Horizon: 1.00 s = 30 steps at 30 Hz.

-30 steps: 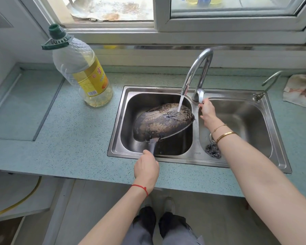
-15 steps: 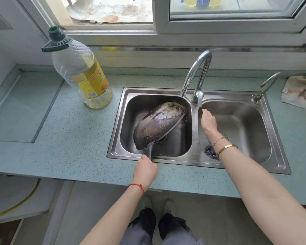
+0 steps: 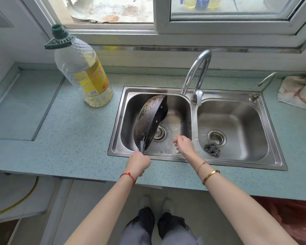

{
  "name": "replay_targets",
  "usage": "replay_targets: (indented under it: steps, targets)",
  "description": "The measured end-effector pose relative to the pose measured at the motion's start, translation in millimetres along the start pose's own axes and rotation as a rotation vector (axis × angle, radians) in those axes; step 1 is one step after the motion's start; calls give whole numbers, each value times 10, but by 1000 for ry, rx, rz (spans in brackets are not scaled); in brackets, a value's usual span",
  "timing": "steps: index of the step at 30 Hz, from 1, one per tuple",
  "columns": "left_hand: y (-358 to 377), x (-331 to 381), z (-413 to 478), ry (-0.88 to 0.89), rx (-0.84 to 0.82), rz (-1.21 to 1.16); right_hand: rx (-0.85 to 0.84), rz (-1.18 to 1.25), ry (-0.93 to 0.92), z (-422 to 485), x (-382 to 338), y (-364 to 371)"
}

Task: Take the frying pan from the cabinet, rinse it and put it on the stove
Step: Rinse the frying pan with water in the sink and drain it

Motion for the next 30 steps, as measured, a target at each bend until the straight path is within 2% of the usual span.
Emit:
replay_targets:
  steps: [5, 9, 14, 18, 30]
  targets:
    - [-134, -46, 37, 29, 18, -58, -406, -11, 127, -437, -153, 435]
    - [-205, -94, 63, 51, -7, -89, -531, 71, 162, -636, -194, 719]
    - [-282, -135, 67, 86, -14, -68, -695, 482, 258, -854, -313, 1066]
    - [-226, -174, 54, 134, -15, -101, -572, 705, 314, -981, -491, 1205]
    - [-278, -273, 14, 174, -60, -255, -411, 795, 345, -1040, -554, 1310]
Point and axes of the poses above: each hand's wrist, its own z-axis towards the middle knuckle, its own y-axis out of the palm, x = y × z, the point moved 4 cm from there along z, towards the middle knuckle, and after that the axes turned 5 degrees about -z, right-handed, at the moved point
